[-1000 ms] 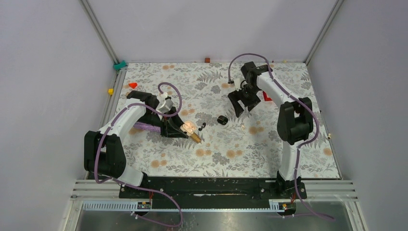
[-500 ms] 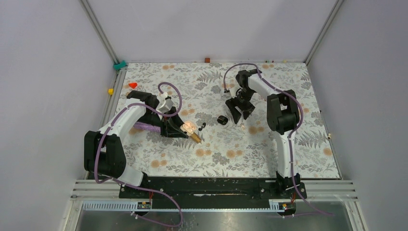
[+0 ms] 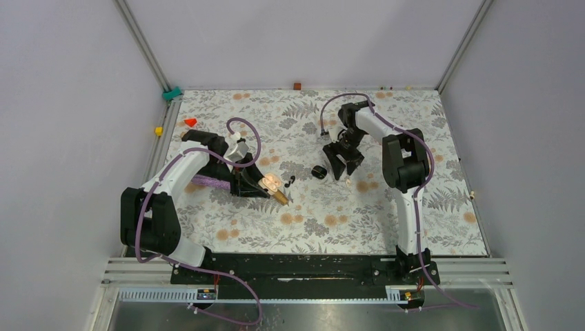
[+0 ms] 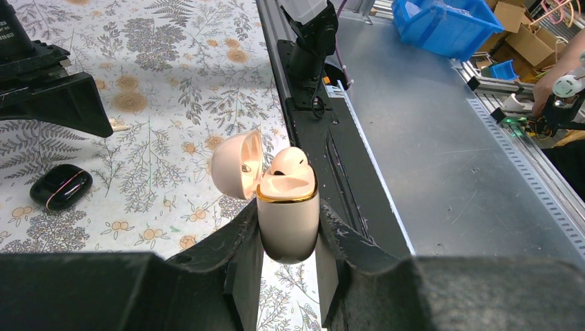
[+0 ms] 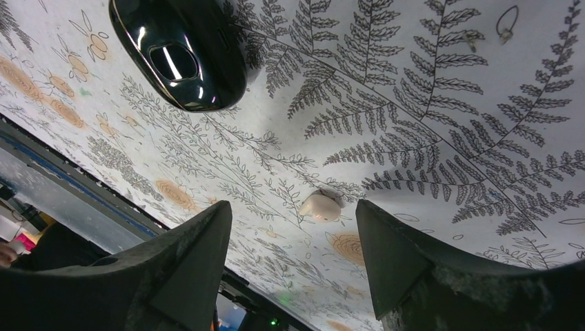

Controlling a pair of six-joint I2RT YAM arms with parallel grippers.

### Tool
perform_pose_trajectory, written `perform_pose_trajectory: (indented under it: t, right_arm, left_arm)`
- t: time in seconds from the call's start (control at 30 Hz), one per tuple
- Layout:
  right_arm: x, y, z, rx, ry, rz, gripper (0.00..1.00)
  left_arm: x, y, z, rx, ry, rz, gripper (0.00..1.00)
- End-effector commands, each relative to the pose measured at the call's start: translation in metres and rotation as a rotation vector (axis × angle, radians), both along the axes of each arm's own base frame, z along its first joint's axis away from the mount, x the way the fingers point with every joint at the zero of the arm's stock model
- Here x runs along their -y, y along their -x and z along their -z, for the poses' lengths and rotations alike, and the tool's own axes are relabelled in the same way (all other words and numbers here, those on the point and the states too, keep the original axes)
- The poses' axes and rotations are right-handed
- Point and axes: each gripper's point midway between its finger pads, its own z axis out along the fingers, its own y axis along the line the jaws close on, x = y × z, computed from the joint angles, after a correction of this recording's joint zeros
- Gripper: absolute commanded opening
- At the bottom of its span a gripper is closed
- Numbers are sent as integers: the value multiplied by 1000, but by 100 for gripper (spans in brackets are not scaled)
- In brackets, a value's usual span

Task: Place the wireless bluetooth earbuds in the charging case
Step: Pick up the earbud from the center of the board.

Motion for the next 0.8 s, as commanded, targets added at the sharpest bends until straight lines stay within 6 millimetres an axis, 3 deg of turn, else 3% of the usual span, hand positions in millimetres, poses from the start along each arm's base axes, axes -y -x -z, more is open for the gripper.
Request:
perform_pose_trajectory:
  t: [0.0,0.77]
  right_arm:
    - [-2,15,-2,-62,-6,-6,74]
    - [-3,40,-1,-149,-42,-9,67]
  left_arm:
    - [4,-2,-20,10,57,-14,0]
    - [4,-1,-21,12,57,-15,0]
